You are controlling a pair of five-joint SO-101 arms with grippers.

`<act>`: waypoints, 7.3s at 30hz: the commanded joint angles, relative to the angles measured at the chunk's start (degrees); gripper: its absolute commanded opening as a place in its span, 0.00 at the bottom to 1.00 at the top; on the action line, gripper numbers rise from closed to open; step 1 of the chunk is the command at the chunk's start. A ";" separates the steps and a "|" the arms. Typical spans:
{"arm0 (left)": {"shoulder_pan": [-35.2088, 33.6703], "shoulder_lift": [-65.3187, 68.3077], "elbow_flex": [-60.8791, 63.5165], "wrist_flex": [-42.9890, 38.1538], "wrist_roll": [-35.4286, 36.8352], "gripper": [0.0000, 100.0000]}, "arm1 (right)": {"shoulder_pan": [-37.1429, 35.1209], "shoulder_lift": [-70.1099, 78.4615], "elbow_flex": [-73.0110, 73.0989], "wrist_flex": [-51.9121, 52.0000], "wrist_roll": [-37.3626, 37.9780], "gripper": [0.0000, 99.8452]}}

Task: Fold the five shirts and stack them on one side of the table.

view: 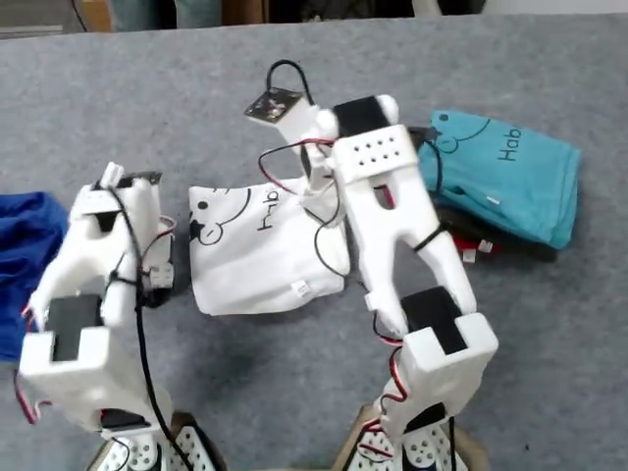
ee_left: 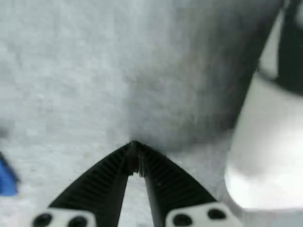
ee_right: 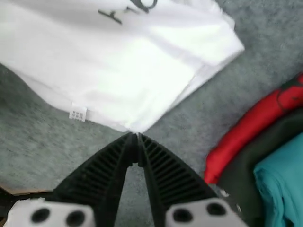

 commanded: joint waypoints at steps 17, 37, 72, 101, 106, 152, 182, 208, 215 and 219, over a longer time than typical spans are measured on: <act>9.89 10.02 -23.34 -7.38 7.21 0.03 | 2.64 -13.49 33.19 -23.74 -15.65 0.02; 5.93 16.88 -53.85 14.42 10.55 0.03 | 5.89 -17.80 35.12 -28.22 -20.31 0.01; 8.75 35.25 -72.22 15.47 11.43 0.03 | 4.48 -34.15 44.62 -33.58 -20.84 0.01; -7.43 23.91 -77.93 24.18 6.59 0.03 | -8.18 8.75 33.98 -46.24 -70.33 0.39; -7.69 24.09 -77.85 24.18 3.25 0.03 | -7.91 6.64 33.54 -45.36 -66.90 0.16; -7.87 22.51 -77.93 24.18 2.55 0.03 | 43.87 -1.45 -1.89 -22.15 -23.12 0.01; -33.63 33.14 -61.58 14.86 3.78 0.04 | 30.59 -13.93 -5.85 -14.07 -21.63 0.43; 22.37 -2.90 -45.41 24.00 -4.84 0.03 | 30.95 -21.23 -6.29 -13.80 -24.44 0.43; 44.35 -14.42 -41.10 24.18 -13.80 0.03 | 29.27 -20.70 -6.02 -15.74 -26.02 0.43; 44.00 -22.51 -35.82 24.09 -9.85 0.14 | 28.04 -20.70 -6.11 -16.18 -25.76 0.43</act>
